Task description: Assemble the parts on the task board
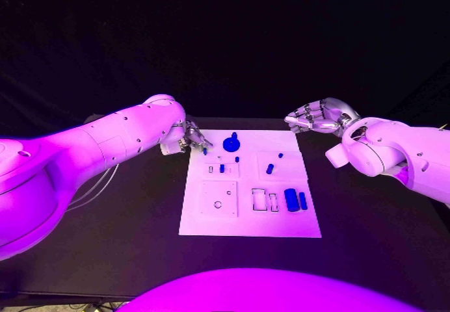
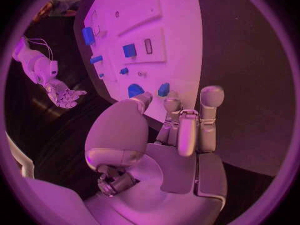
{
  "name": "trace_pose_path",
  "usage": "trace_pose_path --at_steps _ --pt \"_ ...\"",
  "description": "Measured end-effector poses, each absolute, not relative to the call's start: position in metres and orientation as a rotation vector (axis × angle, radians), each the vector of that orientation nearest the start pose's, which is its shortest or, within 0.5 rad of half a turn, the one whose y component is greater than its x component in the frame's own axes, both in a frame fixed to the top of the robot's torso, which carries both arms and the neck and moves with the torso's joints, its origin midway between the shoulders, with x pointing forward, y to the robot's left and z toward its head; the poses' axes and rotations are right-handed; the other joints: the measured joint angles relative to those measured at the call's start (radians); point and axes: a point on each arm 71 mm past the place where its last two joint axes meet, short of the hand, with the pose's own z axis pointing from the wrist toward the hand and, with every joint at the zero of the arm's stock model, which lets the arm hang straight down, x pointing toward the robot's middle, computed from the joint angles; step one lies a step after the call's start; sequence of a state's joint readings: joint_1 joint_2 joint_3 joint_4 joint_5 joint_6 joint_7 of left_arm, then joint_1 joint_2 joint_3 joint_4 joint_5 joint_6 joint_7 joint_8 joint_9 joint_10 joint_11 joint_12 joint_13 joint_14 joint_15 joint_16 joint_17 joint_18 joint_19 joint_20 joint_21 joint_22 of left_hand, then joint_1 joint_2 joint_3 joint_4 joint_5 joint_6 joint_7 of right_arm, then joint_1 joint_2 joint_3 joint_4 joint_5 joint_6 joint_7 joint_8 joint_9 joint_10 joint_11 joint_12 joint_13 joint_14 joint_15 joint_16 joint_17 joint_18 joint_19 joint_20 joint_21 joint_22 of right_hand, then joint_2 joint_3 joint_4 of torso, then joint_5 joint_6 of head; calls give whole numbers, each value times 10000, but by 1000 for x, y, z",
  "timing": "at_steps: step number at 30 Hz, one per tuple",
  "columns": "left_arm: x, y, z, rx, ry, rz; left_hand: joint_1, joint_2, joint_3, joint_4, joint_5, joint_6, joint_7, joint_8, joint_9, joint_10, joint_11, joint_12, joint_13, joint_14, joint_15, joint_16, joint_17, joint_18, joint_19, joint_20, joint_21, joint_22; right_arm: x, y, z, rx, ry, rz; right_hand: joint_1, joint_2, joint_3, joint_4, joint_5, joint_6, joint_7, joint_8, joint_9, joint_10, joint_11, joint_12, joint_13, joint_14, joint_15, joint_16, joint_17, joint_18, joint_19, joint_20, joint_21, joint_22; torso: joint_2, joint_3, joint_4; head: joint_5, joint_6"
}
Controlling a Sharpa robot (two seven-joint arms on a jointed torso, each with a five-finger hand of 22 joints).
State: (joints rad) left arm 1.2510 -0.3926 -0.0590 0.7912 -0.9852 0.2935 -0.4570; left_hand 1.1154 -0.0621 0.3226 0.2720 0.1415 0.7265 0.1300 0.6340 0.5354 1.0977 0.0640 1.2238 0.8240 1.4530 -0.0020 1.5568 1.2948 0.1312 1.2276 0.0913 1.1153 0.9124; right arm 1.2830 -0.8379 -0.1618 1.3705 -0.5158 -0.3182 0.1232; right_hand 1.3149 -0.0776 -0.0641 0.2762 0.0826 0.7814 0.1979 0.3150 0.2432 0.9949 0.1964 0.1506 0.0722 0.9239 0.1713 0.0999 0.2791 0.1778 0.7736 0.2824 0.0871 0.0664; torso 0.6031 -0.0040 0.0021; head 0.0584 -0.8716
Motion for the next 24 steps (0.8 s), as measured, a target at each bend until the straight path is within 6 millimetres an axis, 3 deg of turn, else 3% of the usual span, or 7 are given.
trace_pose_path --at_steps 5,8,11,12,14,24 --pt "583 195 -243 -3631 23843 -2822 141 -11 0 -1 0 20 -17 320 127 103 -104 0 0 0 -4 0 0 0 1 -2 0 24 514 -252 -198 6866 17149 10263 0 0 0 0 0 0 0 0 0 0 0 0 0 0 0 0 -2 0 3 1 0 0 3 3 0 -9 -7" --pt "583 195 -243 -3619 23865 -2830 372 41 1 -1 0 83 -88 777 503 102 -107 1 0 82 -90 0 0 1 87 -91 0 31 514 -252 -199 6869 17161 10261 0 0 0 0 0 0 0 0 0 0 0 0 -1 0 0 0 -2 0 1 0 0 0 3 4 0 -11 -10" --pt "582 195 -244 -3596 23912 -2821 496 6 2 -2 0 106 -116 1008 677 102 -110 1 1 82 -94 0 0 0 87 -92 1 38 514 -252 -199 6872 17169 10260 0 0 0 0 0 0 0 0 0 0 0 0 0 0 0 0 -2 0 2 0 0 0 3 3 0 -12 -11" --pt "582 195 -244 -3583 23937 -2816 541 -36 2 -2 0 148 -161 1101 762 -1 -210 1 2 82 -95 0 0 0 87 -92 1 38 514 -252 -199 6872 17172 10260 0 0 0 0 0 0 0 0 1 0 0 0 0 0 0 0 -3 0 1 0 0 0 3 3 1 -13 -11" --pt "582 195 -244 -3557 23991 -2803 627 56 2 -2 0 146 -164 1102 815 -19 -229 2 2 -18 -197 0 0 0 87 -92 1 40 514 -252 -199 6873 17177 10261 0 0 0 0 0 0 0 0 1 0 0 0 0 0 0 0 -3 0 2 0 0 0 2 3 2 -15 -11" --pt "581 195 -245 -3524 24121 -2696 627 56 2 -2 0 96 -214 1191 916 -18 -230 47 2 -3 -214 0 -1 1 87 -93 70 45 513 -252 -199 6876 17188 10265 0 0 0 0 0 0 0 0 1 0 0 0 0 0 0 0 -7 0 3 1 0 0 1 1 4 -21 -12"
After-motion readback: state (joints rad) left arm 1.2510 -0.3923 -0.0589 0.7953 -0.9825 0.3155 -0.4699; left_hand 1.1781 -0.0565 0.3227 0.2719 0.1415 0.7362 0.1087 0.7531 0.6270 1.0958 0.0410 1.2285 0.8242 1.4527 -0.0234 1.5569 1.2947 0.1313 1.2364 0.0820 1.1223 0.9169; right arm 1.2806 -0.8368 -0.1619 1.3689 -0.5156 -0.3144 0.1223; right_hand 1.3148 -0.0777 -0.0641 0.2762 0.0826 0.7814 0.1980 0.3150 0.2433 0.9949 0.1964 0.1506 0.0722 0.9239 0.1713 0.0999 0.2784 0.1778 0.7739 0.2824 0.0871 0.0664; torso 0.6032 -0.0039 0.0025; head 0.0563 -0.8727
